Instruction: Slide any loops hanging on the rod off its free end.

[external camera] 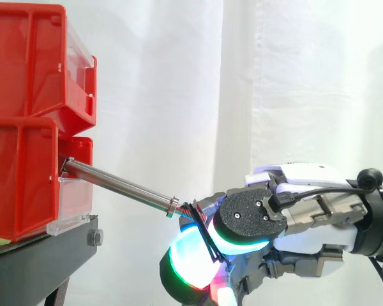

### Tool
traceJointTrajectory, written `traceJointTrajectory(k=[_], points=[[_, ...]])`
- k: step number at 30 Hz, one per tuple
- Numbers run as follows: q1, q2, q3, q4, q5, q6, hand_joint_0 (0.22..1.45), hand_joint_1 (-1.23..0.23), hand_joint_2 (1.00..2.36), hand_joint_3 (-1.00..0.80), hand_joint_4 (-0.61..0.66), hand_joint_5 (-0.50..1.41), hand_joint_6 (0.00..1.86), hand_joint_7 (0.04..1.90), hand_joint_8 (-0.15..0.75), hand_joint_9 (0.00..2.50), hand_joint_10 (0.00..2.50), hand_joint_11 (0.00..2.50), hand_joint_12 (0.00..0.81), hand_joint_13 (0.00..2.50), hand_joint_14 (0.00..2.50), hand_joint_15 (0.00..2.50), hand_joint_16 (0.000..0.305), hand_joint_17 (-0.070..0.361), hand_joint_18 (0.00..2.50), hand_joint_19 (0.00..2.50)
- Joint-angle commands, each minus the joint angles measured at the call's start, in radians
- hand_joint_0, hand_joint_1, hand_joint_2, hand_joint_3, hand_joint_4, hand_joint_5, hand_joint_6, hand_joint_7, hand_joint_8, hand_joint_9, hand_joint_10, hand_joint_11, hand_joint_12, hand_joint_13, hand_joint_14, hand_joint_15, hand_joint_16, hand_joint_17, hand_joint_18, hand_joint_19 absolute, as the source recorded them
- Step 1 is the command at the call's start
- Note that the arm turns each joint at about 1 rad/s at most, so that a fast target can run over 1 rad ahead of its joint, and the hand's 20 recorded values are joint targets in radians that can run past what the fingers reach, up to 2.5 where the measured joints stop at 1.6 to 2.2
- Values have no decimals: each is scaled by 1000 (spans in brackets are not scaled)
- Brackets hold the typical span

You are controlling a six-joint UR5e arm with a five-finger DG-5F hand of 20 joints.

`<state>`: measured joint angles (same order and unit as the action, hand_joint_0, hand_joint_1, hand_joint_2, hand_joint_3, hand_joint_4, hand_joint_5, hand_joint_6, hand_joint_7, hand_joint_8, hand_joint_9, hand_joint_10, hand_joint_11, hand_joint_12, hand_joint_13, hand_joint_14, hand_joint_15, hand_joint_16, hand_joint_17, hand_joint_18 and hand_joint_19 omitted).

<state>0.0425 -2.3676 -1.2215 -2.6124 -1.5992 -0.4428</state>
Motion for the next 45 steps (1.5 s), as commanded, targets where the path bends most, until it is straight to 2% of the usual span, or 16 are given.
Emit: traceJointTrajectory(k=[1, 4, 13, 24, 28, 31, 36, 45], points=[[2, 10, 0, -34, 5, 3, 575, -697, 1020, -82, 238, -201, 832, 1075, 342, 971, 11, 497, 363, 772, 8, 238, 63, 142, 751, 475], [3, 14, -1, -55, 7, 4, 569, -688, 1021, -96, 233, -201, 829, 1085, 340, 967, 11, 490, 358, 766, 10, 234, 62, 139, 738, 480], [3, 34, -1, -175, 7, 13, 562, -673, 1021, -134, 229, -195, 816, 1103, 333, 963, 11, 498, 350, 756, 9, 238, 60, 135, 719, 489], [3, 56, -1, -225, 8, 26, 557, -664, 1021, -175, 240, -186, 807, 1138, 334, 970, 13, 503, 352, 756, 9, 242, 60, 136, 720, 489], [3, 73, -1, -262, 21, 33, 558, -662, 1019, -239, 245, -178, 813, 1145, 340, 980, 12, 506, 352, 755, 10, 239, 60, 136, 718, 490], [3, 83, -1, -296, 22, 42, 560, -657, 1018, -266, 252, -167, 815, 1177, 339, 985, 12, 508, 349, 759, 9, 245, 60, 136, 717, 482], [5, 105, 0, -359, 38, 99, 565, -619, 1016, -298, 255, -152, 807, 1214, 339, 1005, 12, 504, 350, 763, 9, 245, 60, 134, 719, 494], [13, 110, -1, -362, 41, 114, 568, -577, 1015, -317, 255, -146, 804, 1222, 340, 1023, 14, 500, 351, 771, 10, 250, 59, 133, 723, 499]])
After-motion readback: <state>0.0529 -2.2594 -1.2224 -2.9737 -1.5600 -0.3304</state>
